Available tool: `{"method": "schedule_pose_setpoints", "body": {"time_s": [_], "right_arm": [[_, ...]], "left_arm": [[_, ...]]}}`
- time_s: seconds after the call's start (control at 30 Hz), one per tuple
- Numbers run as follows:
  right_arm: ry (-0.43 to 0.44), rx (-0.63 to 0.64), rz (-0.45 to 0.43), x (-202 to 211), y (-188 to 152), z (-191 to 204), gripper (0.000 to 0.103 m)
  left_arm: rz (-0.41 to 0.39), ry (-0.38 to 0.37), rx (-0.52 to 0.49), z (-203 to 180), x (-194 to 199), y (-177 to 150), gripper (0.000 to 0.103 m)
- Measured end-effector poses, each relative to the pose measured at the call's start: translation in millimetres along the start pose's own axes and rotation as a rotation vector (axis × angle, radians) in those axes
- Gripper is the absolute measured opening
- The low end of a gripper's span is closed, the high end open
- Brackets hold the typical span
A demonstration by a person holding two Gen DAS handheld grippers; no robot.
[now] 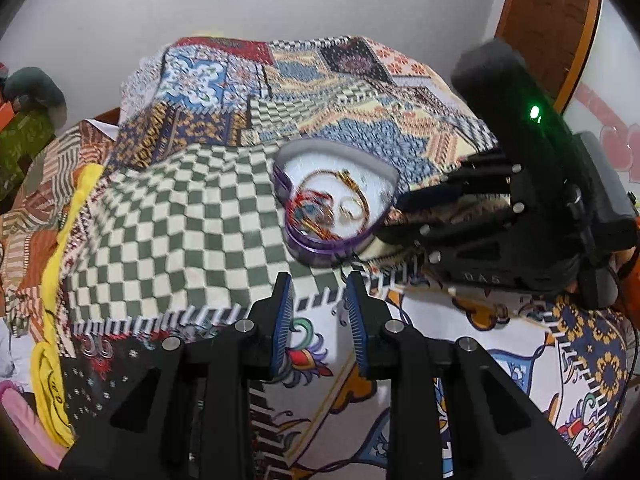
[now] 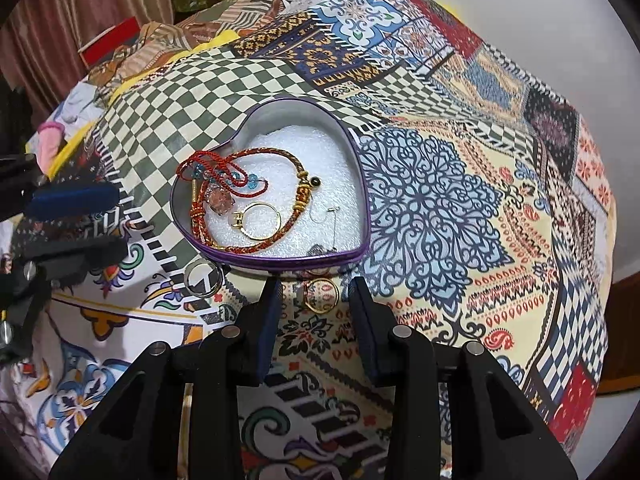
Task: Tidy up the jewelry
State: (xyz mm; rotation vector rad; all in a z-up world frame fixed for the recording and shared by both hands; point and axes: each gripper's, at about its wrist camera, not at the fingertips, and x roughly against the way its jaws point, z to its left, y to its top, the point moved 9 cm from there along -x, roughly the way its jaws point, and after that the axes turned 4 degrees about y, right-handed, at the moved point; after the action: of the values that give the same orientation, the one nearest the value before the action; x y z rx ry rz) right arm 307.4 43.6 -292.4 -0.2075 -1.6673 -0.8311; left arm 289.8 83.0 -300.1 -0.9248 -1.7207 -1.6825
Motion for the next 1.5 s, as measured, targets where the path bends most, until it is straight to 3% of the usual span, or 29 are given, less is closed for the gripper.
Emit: {"method": "schedule_pose_setpoints", "body": {"time_s": [0.03, 0.17, 0.53, 0.6, 0.67, 0.87, 1.27, 1.5], "right_arm": [[0.0, 0.006, -0.003, -0.7, 0.3, 0.7, 0.02], [-0.005, 0.014, -0.014, 0.6, -0.4, 3.1, 0.018], [0.012, -0.05, -0.066, 27.5, -8.3, -3.9, 0.018], [0.021, -0.064, -0.092, 37.6, -5.3, -5.5, 0.018], [0.019, -0.066, -0.118, 45.6, -0.9, -5.0, 0.018], [0.02, -0.069, -0.167, 57.1, 14.4, 0.3, 0.018], [0.046, -0.101, -0.146, 39.1, 30.0, 5.0, 0.018], [0.088, -0.147, -0.097, 27.0, 30.4, 1.0, 0.019]], "left_arm": [[0.009, -0.008, 0.0, -2.6, -3.1, -2.0, 0.027], [0.039, -0.045, 0.003, -14.1, -15.1, -6.0, 0.027], [0.052, -0.051, 0.019, -26.4, -35.9, -0.7, 0.027], [0.048, -0.049, 0.03, -24.4, -37.9, -0.5, 0.027], [0.04, -0.044, 0.036, -21.6, -38.4, 0.2, 0.02], [0.035, -0.05, 0.053, -16.7, -32.4, -2.4, 0.02], [-0.078, -0.031, 0.077, 1.7, 15.2, 18.7, 0.02], [-0.101, -0.028, 0.092, 6.5, 16.6, 30.6, 0.02]]}}
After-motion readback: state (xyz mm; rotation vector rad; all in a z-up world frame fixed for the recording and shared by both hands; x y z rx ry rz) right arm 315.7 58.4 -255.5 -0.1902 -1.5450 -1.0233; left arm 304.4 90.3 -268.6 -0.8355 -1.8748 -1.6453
